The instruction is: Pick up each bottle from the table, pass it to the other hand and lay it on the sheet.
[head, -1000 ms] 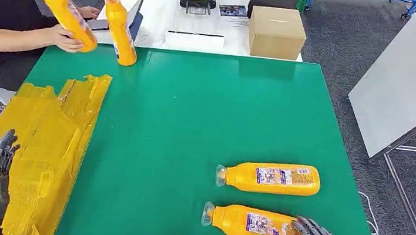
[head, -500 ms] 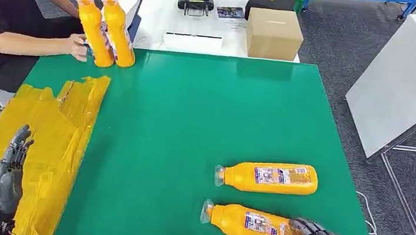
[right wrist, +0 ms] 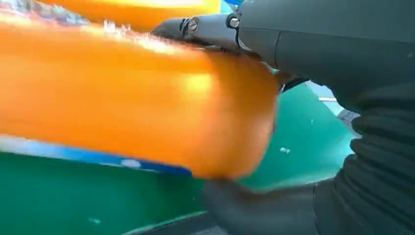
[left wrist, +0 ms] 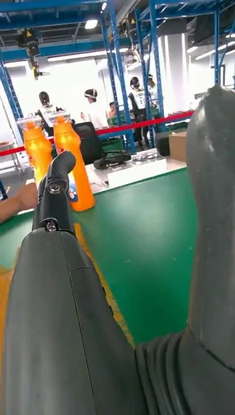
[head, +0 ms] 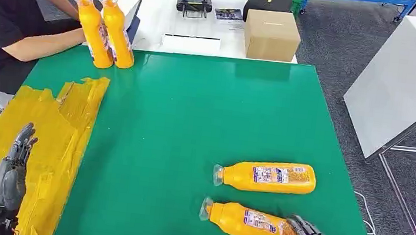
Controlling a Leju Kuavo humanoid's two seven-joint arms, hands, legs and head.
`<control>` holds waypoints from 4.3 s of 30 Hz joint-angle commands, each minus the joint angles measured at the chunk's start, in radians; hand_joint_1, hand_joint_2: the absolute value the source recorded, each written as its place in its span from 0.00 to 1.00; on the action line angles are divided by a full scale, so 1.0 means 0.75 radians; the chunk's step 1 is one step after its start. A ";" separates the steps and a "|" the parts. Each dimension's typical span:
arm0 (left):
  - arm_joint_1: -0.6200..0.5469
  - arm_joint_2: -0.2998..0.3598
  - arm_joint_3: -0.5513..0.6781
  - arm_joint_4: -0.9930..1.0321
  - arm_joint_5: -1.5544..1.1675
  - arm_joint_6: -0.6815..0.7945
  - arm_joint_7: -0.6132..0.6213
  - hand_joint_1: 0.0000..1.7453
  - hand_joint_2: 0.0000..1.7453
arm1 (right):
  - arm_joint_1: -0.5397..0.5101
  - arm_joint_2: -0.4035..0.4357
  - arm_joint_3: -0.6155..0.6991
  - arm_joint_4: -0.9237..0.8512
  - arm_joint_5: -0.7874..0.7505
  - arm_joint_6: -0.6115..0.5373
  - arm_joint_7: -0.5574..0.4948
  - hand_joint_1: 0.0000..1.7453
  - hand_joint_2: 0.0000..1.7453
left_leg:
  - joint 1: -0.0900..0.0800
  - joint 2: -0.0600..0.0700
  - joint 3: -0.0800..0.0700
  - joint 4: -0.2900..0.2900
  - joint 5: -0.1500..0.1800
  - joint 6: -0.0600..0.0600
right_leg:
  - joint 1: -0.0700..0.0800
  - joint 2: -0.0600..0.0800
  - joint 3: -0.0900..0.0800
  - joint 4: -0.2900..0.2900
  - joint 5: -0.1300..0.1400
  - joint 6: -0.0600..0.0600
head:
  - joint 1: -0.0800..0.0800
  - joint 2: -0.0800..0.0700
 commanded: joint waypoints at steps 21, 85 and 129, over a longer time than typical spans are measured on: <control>-0.102 0.029 -0.081 0.142 0.018 0.024 0.005 0.00 0.00 | 0.005 -0.062 0.326 0.133 -0.138 -0.054 0.088 0.82 1.00 | 0.009 0.000 0.010 -0.002 -0.004 -0.002 | 0.010 -0.003 0.016 -0.014 0.002 -0.001 | 0.001 0.000; 0.242 -0.163 -0.426 -0.167 0.825 -0.356 0.476 0.00 1.00 | -0.448 1.225 -0.079 0.564 0.002 -0.032 -0.716 1.00 1.00 | 0.012 0.000 -0.009 -0.003 -0.006 0.001 | 0.012 -0.001 0.020 -0.021 0.002 0.000 | 0.001 0.000; 0.202 -0.144 -0.520 -0.062 0.868 -0.351 0.470 1.00 1.00 | -0.761 1.405 0.379 0.986 -0.035 0.040 -0.671 1.00 1.00 | 0.011 -0.006 -0.012 -0.002 -0.004 0.002 | 0.011 -0.007 0.018 -0.020 0.001 0.000 | 0.001 0.000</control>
